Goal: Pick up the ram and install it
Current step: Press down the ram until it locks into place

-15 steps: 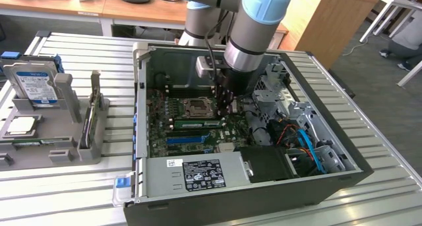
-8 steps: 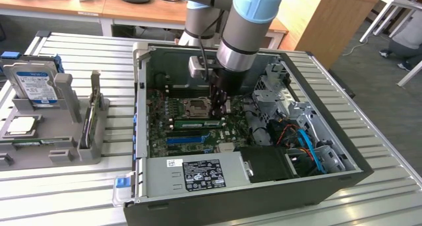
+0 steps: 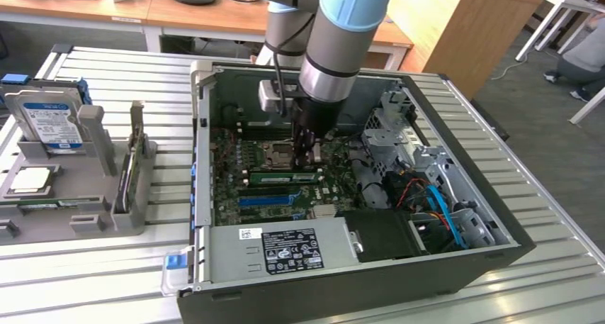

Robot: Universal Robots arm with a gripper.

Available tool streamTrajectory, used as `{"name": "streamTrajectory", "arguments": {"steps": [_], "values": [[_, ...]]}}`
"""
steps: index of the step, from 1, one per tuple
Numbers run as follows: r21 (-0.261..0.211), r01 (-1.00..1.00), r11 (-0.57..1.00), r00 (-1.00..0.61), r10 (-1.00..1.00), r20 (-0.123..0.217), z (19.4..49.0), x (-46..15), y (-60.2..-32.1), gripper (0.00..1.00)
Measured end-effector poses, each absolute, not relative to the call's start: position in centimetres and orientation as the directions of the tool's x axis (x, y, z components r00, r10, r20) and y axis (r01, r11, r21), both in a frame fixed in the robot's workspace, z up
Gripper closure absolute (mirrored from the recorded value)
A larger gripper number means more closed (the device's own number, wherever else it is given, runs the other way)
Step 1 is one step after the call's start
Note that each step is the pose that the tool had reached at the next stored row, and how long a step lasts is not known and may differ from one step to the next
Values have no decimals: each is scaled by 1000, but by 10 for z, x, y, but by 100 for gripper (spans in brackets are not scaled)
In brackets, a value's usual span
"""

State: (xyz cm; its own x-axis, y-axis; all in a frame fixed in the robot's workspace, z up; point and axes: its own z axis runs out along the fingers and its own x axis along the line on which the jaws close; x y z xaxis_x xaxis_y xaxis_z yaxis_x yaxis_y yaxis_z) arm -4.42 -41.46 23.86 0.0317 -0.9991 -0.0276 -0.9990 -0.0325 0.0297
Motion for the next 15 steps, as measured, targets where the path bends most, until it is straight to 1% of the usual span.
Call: {"name": "streamTrajectory", "arguments": {"steps": [15], "values": [[25, -999, -33, 32, -999, -27, 239, -69, -414, 89]]}}
